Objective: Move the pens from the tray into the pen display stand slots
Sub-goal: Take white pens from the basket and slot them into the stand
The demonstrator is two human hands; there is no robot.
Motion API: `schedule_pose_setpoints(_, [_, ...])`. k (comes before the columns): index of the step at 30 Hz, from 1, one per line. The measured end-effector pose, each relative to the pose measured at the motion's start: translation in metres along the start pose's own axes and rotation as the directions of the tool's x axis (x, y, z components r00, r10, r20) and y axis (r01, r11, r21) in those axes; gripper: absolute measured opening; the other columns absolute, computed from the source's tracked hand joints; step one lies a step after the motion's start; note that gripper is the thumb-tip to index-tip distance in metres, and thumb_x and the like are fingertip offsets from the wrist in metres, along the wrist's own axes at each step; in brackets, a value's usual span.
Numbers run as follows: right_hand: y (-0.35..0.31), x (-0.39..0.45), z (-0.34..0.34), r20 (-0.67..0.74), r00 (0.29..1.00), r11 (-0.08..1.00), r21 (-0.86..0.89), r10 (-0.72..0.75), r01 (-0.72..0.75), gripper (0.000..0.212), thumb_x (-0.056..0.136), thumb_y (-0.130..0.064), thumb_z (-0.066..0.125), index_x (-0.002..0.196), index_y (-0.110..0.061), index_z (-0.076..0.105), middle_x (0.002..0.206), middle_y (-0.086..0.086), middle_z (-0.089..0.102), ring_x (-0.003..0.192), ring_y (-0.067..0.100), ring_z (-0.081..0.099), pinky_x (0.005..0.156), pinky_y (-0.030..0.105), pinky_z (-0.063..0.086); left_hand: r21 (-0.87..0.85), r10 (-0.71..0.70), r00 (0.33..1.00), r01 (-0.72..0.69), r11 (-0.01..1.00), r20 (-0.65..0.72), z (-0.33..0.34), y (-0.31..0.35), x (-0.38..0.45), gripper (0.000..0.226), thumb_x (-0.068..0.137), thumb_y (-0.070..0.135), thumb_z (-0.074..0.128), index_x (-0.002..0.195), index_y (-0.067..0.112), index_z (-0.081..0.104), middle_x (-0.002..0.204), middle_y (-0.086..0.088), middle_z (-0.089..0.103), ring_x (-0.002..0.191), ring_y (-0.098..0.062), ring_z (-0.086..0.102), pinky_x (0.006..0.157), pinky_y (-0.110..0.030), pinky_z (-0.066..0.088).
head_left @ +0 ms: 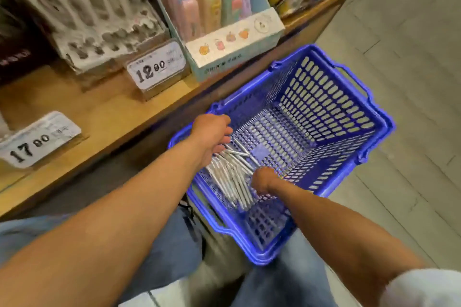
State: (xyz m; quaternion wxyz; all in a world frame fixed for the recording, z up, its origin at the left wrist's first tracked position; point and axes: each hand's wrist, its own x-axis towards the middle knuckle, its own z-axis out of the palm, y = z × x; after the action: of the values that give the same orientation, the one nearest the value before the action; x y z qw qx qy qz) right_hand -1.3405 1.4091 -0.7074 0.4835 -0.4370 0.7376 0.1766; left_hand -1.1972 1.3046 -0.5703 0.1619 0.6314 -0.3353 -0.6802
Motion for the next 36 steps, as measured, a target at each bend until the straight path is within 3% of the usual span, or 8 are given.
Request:
schedule_pose_setpoints(4, [-0.005, 0.029, 0.012, -0.055, 0.998, 1.0, -0.028, -0.01, 0.009, 0.036, 0.097, -0.014, 0.047, 0.128, 0.003, 0.055, 0.134, 0.021, 0.055, 0.125, 0.033, 0.052, 0.099, 0.036, 0.043, -0.01, -0.058, 0.997, 0.057, 0.998, -0.047, -0.005, -0.026, 0.011, 0.009, 0.098, 0.023, 0.051, 0.095, 0.018, 0.057, 0.073, 0.002, 0.058, 0.059, -0.011, 0.051, 0.056, -0.024, 0.039])
schedule_pose_setpoints(11, [-0.01, 0.051, 0.045, -0.132, 0.987, 0.996, 0.021, 0.094, -0.092, 0.062, 0.091, -0.003, 0.048, 0.147, 0.001, 0.022, 0.139, 0.021, 0.047, 0.124, 0.038, 0.051, 0.097, 0.044, 0.048, -0.063, -0.114, 0.988, 0.107, 0.992, -0.103, -0.02, -0.04, 0.034, 0.013, 0.097, 0.024, 0.055, 0.096, 0.014, 0.063, 0.085, -0.001, 0.066, 0.072, -0.015, 0.059, 0.063, -0.028, 0.049])
schedule_pose_setpoints(20, [-0.008, 0.061, 0.042, -0.087, 0.991, 0.995, 0.028, 0.1, -0.098, 0.048, 0.093, -0.005, 0.049, 0.137, 0.005, 0.035, 0.128, 0.019, 0.055, 0.109, 0.034, 0.06, 0.075, 0.035, 0.049, -0.092, -0.135, 0.989, 0.129, 0.987, -0.065, -0.006, -0.05, 0.05, 0.018, 0.099, 0.024, 0.054, 0.113, 0.015, 0.062, 0.098, -0.002, 0.069, 0.08, -0.017, 0.063, 0.066, -0.031, 0.052])
schedule_pose_setpoints(23, [-0.012, 0.056, 0.024, -0.086, 0.994, 0.997, 0.051, 0.062, -0.058, 0.009, 0.092, -0.011, 0.053, 0.094, -0.003, 0.055, 0.096, 0.012, 0.061, 0.081, 0.028, 0.057, 0.064, 0.029, 0.043, -0.075, -0.136, 0.988, 0.131, 0.989, -0.069, 0.003, -0.047, 0.056, 0.014, 0.098, 0.023, 0.054, 0.107, 0.015, 0.062, 0.089, -0.001, 0.067, 0.071, -0.015, 0.059, 0.059, -0.029, 0.049])
schedule_pose_setpoints(26, [-0.013, 0.048, -0.003, -0.102, 0.994, 0.976, 0.219, 0.04, -0.017, 0.032, 0.09, -0.015, 0.056, 0.062, -0.013, 0.04, 0.065, 0.007, 0.046, 0.056, 0.02, 0.041, 0.052, 0.025, 0.032, -0.03, -0.135, 0.988, 0.133, 0.991, -0.073, 0.008, -0.045, 0.064, 0.019, 0.098, 0.025, 0.054, 0.11, 0.011, 0.062, 0.088, -0.001, 0.064, 0.073, -0.015, 0.058, 0.06, -0.03, 0.045])
schedule_pose_setpoints(30, [-0.015, 0.018, -0.03, -0.213, 0.974, 0.731, 0.654, -0.069, 0.195, 0.023, 0.083, -0.02, 0.075, 0.074, -0.014, 0.055, 0.063, 0.001, 0.056, 0.048, 0.014, 0.053, 0.046, 0.021, 0.04, 0.056, -0.177, 0.983, 0.18, 0.982, -0.055, 0.016, -0.051, 0.071, 0.034, 0.097, 0.032, 0.058, 0.123, 0.011, 0.058, 0.101, -0.002, 0.06, 0.088, -0.019, 0.059, 0.072, -0.035, 0.046])
schedule_pose_setpoints(33, [-0.024, 0.001, -0.032, -0.214, 0.953, 0.649, 0.698, -0.215, 0.304, 0.025, 0.079, -0.023, 0.081, 0.089, -0.011, 0.061, 0.066, -0.001, 0.062, 0.05, 0.009, 0.058, 0.051, 0.025, 0.048, 0.082, -0.225, 0.974, 0.221, 0.972, 0.036, 0.017, -0.057, 0.073, 0.036, 0.095, 0.04, 0.06, 0.122, 0.016, 0.057, 0.113, -0.002, 0.062, 0.09, -0.021, 0.064, 0.067, -0.032, 0.045])
schedule_pose_setpoints(36, [-0.028, 0.0, -0.027, -0.18, 0.945, 0.652, 0.688, -0.274, 0.32, 0.026, 0.077, -0.021, 0.082, 0.087, -0.01, 0.061, 0.072, 0.005, 0.066, 0.058, 0.012, 0.061, 0.055, 0.025, 0.051, 0.051, -0.252, 0.966, 0.249, 0.967, 0.06, 0.013, -0.066, 0.074, 0.027, 0.102, 0.032, 0.051, 0.117, 0.013, 0.06, 0.096, -0.004, 0.068, 0.063, -0.019, 0.065, 0.06, -0.029, 0.049])
